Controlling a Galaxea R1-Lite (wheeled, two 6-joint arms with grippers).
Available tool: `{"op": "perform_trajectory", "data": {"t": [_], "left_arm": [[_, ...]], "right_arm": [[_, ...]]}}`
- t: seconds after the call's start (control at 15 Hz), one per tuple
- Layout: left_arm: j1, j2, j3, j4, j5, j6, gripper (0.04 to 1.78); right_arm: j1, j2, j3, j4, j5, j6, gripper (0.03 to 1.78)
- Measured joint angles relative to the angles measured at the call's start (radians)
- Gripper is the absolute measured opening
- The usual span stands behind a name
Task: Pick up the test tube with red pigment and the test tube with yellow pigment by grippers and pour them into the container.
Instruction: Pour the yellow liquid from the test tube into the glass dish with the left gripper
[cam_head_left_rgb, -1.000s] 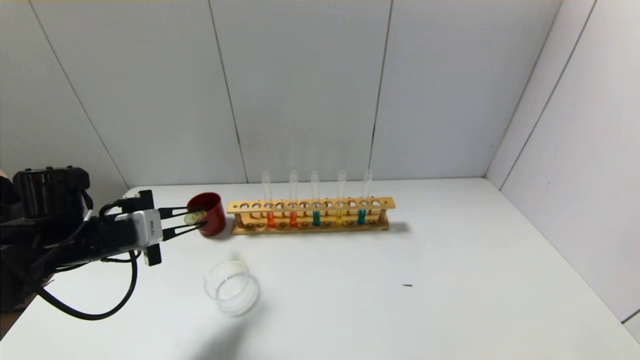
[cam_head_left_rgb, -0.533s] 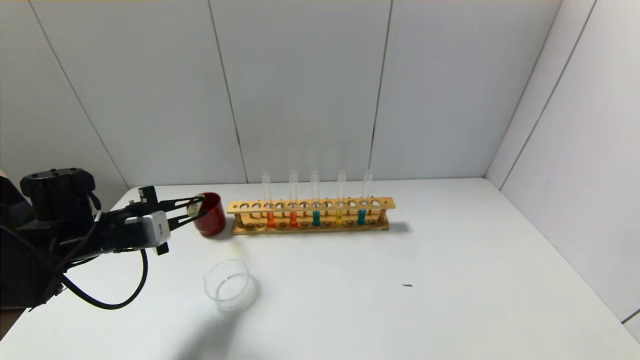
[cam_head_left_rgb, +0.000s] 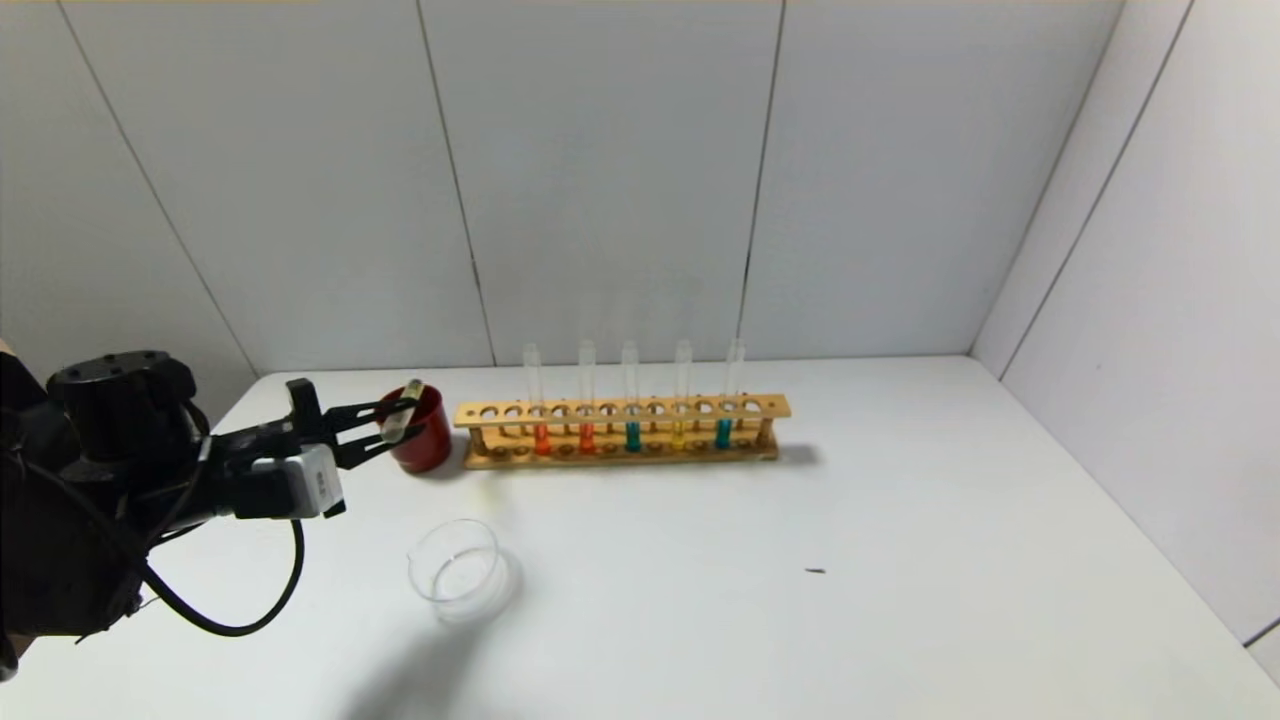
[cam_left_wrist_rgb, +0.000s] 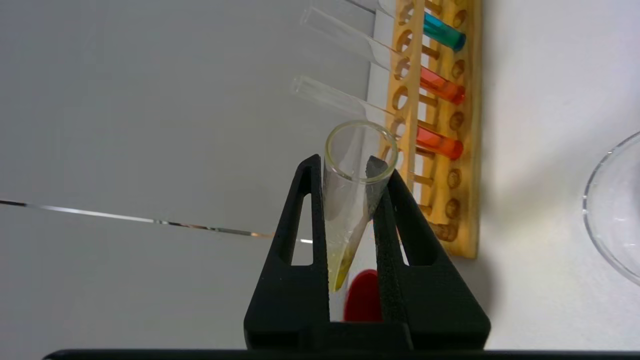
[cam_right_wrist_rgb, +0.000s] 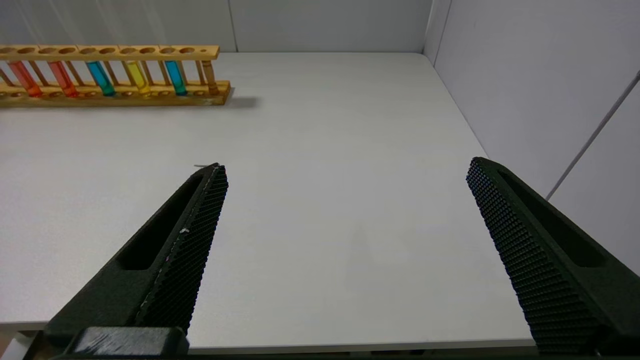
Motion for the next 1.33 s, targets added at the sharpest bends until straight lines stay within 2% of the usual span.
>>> {"op": "perform_trajectory", "data": {"t": [0.27,0.53,0.93,1.33], "left_arm": [[0.004,0.025,0.002,-0.019,-0.043,0.036,0.32],[0.002,0.049,-0.003,-0.070,-0.031,0.044,0.32],[-0.031,0.078,-0.015,-0.069,-0.017,0.164,0.32],[-0.031,0.116,-0.040,-0.064,-0.019,0.286,0.32]], "right_arm": [[0.000,0.000,0.000,0.000,0.000,0.000,1.75],[0.000,0.000,0.000,0.000,0.000,0.000,1.75],[0.000,0.000,0.000,0.000,0.000,0.000,1.75],[0.000,0.000,0.000,0.000,0.000,0.000,1.75]]}}
